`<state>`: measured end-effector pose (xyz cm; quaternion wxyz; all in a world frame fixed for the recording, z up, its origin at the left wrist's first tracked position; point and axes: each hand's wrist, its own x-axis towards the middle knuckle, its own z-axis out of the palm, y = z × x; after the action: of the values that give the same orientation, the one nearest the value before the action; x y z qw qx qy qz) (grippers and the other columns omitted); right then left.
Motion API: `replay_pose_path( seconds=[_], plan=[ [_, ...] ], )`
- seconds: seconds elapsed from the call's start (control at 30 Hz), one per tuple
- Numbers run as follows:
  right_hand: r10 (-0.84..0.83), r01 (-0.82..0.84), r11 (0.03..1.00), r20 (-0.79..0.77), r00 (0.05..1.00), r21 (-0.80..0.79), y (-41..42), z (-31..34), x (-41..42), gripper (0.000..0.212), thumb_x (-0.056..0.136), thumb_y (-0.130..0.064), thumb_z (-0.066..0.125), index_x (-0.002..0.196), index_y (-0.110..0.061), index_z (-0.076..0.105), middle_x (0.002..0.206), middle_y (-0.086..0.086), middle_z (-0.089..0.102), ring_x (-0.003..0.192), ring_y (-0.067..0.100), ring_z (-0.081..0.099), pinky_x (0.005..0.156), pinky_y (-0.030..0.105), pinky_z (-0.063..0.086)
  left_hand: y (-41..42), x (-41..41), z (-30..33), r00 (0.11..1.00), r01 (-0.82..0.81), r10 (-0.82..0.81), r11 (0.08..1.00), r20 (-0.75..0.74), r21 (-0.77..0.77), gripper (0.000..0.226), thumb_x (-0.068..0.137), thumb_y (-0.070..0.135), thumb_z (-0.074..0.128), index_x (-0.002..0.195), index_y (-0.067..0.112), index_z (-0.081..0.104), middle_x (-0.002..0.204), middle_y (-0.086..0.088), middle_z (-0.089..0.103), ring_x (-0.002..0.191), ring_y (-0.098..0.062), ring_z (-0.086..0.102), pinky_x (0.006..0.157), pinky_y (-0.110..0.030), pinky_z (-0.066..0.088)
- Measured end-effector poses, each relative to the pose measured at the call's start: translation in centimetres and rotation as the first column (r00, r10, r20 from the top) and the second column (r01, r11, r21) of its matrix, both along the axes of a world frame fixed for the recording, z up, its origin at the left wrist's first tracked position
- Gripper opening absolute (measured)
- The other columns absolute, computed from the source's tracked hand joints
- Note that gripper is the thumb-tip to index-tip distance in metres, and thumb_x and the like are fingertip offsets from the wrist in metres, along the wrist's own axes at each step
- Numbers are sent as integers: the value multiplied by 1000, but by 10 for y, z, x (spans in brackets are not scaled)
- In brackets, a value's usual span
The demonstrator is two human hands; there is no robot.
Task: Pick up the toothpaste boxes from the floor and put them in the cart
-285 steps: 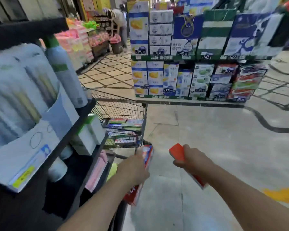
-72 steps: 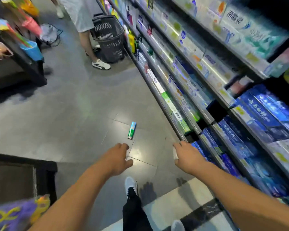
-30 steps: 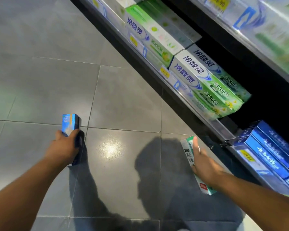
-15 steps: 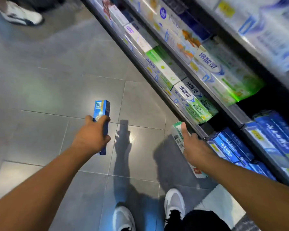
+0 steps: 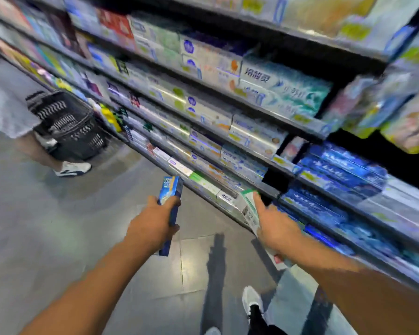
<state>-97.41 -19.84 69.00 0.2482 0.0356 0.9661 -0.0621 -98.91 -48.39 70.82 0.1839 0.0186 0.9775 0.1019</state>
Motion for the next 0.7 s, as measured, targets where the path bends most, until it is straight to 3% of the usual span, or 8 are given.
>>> replay_pose_path(
  seconds=[0.17, 0.37, 0.53, 0.7],
  plan=[
    [-168, 169, 986, -62, 984, 11, 36, 62, 65, 99, 89, -22, 59, 153, -26, -15, 135, 16, 42, 114, 37, 56, 83, 45, 49, 44, 14, 62, 969, 242, -242, 970, -40, -1, 53, 84, 34, 69, 127, 37, 38, 117, -6, 37, 87, -31, 59, 78, -37, 53],
    [-418, 421, 907, -98, 903, 11, 100, 102, 159, 94, 89, -21, 59, 154, -18, -8, 138, 16, 44, 116, 37, 55, 83, 44, 48, 147, 58, 102, 856, 513, -513, 858, -70, -19, 50, 84, 35, 65, 124, 40, 37, 117, -4, 37, 87, -31, 61, 72, -36, 50],
    [-618, 621, 784, -121, 777, -19, 178, 119, 253, 90, 88, -20, 64, 153, -14, 1, 133, 14, 48, 113, 33, 57, 72, 40, 47, 263, 115, 116, 667, 742, -739, 670, -90, -6, 47, 85, 34, 63, 122, 42, 35, 119, -1, 36, 84, -28, 61, 70, -37, 51],
    [-813, 816, 575, -147, 563, -59, 267, 134, 382, 52, 88, -18, 61, 130, -14, 32, 126, 12, 52, 112, 34, 57, 80, 40, 46, 409, 201, 125, 398, 916, -912, 401, -98, -14, 46, 87, 35, 60, 124, 43, 33, 116, -2, 35, 78, -27, 58, 64, -33, 43]
  ],
)
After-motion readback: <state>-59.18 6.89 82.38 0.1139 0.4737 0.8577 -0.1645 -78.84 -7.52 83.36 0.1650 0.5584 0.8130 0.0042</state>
